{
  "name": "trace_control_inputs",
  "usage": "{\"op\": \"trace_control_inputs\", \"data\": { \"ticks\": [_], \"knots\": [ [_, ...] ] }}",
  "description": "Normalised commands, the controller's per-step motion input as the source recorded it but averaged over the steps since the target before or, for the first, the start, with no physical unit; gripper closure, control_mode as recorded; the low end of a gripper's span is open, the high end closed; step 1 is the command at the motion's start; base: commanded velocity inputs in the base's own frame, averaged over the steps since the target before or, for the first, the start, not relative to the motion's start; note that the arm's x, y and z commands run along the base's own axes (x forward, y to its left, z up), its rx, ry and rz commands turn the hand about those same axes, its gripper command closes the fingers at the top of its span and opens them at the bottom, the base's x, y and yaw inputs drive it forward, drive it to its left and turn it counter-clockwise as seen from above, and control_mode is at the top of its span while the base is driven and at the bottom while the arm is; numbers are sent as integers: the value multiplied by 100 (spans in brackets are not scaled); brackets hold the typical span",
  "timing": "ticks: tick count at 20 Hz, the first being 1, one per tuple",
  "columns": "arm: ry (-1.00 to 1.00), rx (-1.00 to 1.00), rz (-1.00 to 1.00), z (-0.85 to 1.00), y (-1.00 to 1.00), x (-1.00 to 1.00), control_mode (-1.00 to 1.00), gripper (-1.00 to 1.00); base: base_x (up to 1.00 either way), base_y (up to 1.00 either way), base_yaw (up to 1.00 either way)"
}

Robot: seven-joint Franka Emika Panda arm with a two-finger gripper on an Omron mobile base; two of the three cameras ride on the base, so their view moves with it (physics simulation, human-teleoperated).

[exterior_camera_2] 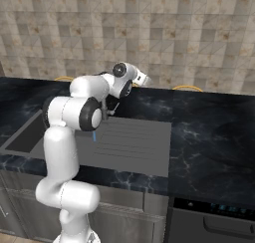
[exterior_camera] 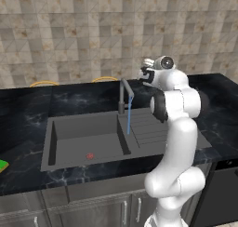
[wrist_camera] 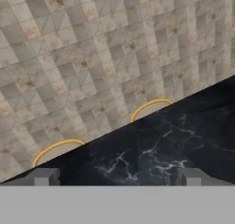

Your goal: Soak the sponge with water for a few seconds and then drop it inside the sink.

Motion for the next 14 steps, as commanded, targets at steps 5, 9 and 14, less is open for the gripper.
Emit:
{"op": "trace_control_inputs", "data": {
  "ticks": [5,9,14],
  "knots": [
    [5,7,0,53,0,-63,-100,-100,0,0,0],
    [5,4,0,40,1,-77,-100,-100,0,0,0],
    [5,0,0,34,17,-77,-100,-100,0,0,0]
  ]
}}
